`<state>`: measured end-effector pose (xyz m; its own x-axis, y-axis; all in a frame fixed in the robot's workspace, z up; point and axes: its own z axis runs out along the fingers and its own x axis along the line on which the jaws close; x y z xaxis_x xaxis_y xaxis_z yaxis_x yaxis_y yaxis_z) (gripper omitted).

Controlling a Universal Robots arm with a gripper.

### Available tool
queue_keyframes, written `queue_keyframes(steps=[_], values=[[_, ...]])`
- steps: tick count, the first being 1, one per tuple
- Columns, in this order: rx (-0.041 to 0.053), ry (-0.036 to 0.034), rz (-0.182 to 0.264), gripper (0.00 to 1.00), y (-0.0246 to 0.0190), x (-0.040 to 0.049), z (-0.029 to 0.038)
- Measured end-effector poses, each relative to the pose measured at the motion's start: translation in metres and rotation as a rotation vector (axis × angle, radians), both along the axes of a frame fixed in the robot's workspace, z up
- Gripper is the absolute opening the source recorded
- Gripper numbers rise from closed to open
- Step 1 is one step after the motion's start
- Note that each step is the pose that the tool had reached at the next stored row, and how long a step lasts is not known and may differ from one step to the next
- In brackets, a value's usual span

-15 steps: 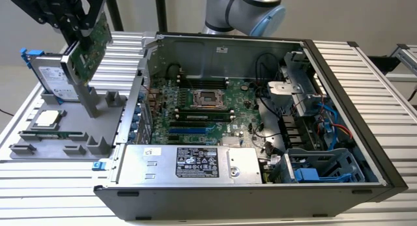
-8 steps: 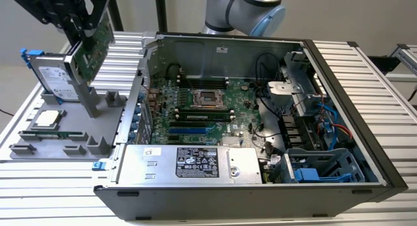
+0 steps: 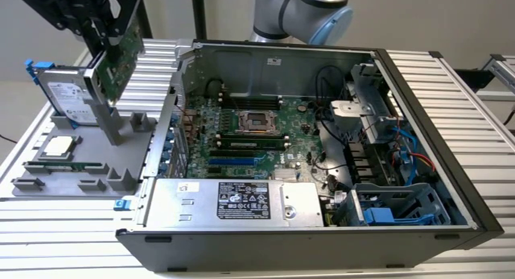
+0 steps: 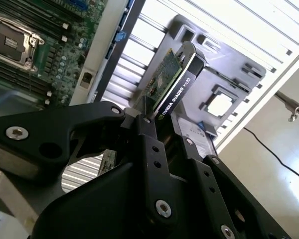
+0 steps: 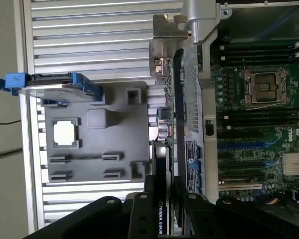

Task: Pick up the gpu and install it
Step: 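Pick up the gpu and move the gpu toward the slot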

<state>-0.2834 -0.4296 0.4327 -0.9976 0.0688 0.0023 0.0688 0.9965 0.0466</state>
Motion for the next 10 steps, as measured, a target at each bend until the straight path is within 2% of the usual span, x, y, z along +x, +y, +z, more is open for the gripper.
queue_keyframes(steps=[10], values=[[0.0, 0.0002, 0.0, 0.0, 0.0, 0.0072, 0.0]])
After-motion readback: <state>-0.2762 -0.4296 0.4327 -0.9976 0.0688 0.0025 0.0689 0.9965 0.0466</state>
